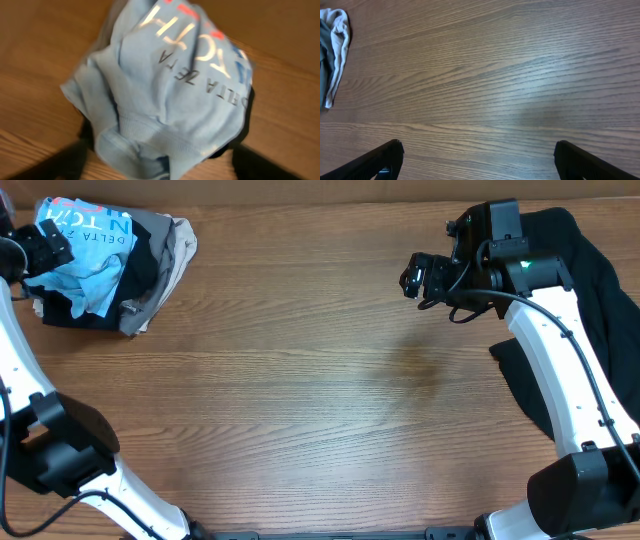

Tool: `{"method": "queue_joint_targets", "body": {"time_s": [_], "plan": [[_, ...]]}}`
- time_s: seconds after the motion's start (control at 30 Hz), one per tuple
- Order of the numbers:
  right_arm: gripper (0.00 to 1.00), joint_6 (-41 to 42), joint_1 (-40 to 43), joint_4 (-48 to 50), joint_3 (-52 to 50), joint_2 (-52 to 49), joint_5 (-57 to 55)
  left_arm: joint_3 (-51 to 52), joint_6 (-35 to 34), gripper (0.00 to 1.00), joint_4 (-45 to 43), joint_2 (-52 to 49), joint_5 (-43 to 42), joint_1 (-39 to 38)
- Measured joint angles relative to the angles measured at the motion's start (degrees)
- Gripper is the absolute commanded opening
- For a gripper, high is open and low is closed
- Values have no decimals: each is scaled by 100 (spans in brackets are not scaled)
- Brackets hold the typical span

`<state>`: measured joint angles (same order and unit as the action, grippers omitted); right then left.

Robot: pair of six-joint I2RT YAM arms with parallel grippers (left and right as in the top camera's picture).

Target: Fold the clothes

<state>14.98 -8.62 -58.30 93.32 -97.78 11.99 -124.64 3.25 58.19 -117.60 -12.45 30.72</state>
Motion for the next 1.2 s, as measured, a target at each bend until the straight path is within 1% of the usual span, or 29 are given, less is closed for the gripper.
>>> {"method": "queue_joint_targets", "body": {"time_s": [0.03, 0.07, 0.13, 0.23, 0.4, 0.47, 0.57, 0.7, 0.8, 0.87, 0.93, 1.03, 1.1, 1.13, 1.17, 1.2], "plan": [[100, -4, 0, 4, -2, -2, 2, -35, 197, 41, 11, 68, 15, -24], [100, -7, 0, 15, -2, -2, 0, -61, 378, 30, -28, 136, 37, -37], [100, -4, 0, 33, 0, -2, 2, -98, 702, 22, -197, 236, 103, -92], [100, -2, 0, 48, 0, -7, 2, -103, 988, 16, -774, 214, 251, -208], [100, -4, 0, 48, -2, -13, 0, -103, 1182, 16, -1637, -297, 479, -382], [100, -4, 0, 46, 0, -13, 2, -103, 1211, 20, -1810, -678, 535, -435], [100, -2, 0, 42, -2, -13, 2, -101, 1248, 29, -1871, -1250, 590, -448], [100, 0, 0, 42, 0, -13, 2, -96, 1241, 34, -1893, -1847, 787, -433], [93, -2, 0, 26, 0, -13, 0, -96, 1239, 36, -1932, -1971, 920, -391], [93, 0, 0, 22, 0, -13, 0, -98, 1220, 37, -1976, -1967, 968, -358], [100, 0, 0, 35, 0, -13, -4, -107, 1193, 39, -2009, -1967, 988, -334], [100, -7, 2, 42, 4, -11, -37, -232, 1163, 46, -1886, -1967, 1019, -323], [100, -7, 2, -33, 68, -11, -101, -468, 1104, 58, -1661, -1956, 1043, -323], [100, -15, 4, -109, 151, -11, -164, -614, 1049, 66, -1532, -1921, 1056, -323], [100, -39, 7, -208, 262, -9, -212, -728, 1005, 83, -1425, -1882, 1071, -323], [100, -76, 15, -306, 444, 2, -293, -892, 944, 93, -1276, -1786, 1078, -323]]}}
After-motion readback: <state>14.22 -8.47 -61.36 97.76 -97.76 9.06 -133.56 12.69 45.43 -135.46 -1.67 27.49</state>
